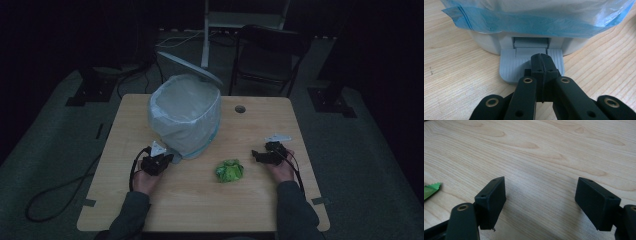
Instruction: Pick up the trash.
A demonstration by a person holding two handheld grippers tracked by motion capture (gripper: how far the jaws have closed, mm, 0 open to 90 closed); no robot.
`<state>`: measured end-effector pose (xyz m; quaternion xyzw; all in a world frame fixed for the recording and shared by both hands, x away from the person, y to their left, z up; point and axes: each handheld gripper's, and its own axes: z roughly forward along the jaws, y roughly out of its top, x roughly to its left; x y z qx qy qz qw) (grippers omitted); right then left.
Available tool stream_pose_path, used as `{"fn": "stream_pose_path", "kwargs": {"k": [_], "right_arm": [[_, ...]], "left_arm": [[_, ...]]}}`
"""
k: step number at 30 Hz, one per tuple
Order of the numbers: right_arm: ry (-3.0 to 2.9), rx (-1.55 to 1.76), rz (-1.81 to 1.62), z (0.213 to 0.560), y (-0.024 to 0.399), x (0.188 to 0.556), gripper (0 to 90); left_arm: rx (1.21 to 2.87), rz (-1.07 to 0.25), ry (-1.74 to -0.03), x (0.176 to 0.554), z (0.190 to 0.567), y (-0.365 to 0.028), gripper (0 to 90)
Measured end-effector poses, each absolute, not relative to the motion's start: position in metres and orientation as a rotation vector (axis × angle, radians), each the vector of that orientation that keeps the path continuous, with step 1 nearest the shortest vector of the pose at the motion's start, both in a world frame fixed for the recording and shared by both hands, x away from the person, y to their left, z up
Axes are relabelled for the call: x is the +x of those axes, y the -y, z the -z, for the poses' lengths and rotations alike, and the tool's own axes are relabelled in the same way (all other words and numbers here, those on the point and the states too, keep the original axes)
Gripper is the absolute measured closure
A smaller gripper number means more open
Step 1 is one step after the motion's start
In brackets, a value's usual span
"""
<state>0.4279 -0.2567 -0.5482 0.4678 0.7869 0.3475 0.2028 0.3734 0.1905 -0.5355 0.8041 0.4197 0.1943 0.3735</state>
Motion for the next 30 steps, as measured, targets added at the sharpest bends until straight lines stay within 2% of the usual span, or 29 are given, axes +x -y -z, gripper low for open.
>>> {"fn": "stream_pose_path", "kwargs": {"k": [11, 12, 16, 20, 30], "right_arm": [[-2.197, 1.306, -0.972, 0.548, 0.257, 0.428, 24.8], [-2.199, 1.31, -0.965, 0.547, 0.257, 0.427, 30.7], [-2.205, 1.317, -0.954, 0.545, 0.256, 0.424, 39.5], [-2.203, 1.325, -0.944, 0.542, 0.257, 0.421, 53.3], [-2.217, 1.296, -1.029, 0.525, 0.255, 0.407, 63.4]], "left_arm": [[2.039, -0.498, -1.077, 0.372, 0.537, -0.191, 90.0], [2.037, -0.497, -1.077, 0.372, 0.537, -0.192, 90.0], [2.031, -0.492, -1.078, 0.372, 0.538, -0.192, 90.0], [2.029, -0.492, -1.079, 0.372, 0.538, -0.193, 90.0], [2.027, -0.492, -1.08, 0.372, 0.538, -0.193, 90.0]]}}
